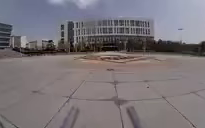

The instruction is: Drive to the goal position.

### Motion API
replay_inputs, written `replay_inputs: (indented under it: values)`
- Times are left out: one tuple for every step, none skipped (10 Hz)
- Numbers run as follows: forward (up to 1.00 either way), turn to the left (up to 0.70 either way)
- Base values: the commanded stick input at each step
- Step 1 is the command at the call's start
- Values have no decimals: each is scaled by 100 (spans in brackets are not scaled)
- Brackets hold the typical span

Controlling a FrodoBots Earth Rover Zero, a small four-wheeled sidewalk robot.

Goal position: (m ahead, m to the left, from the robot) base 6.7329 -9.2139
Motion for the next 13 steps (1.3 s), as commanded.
replay_inputs:
  values:
    - [100,-38]
    - [100,-38]
    - [100,-38]
    - [100,-38]
    - [100,-38]
    - [100,-38]
    - [100,-38]
    - [100,-38]
    - [100,-38]
    - [100,-38]
    - [100,-38]
    - [100,-38]
    - [100,-38]
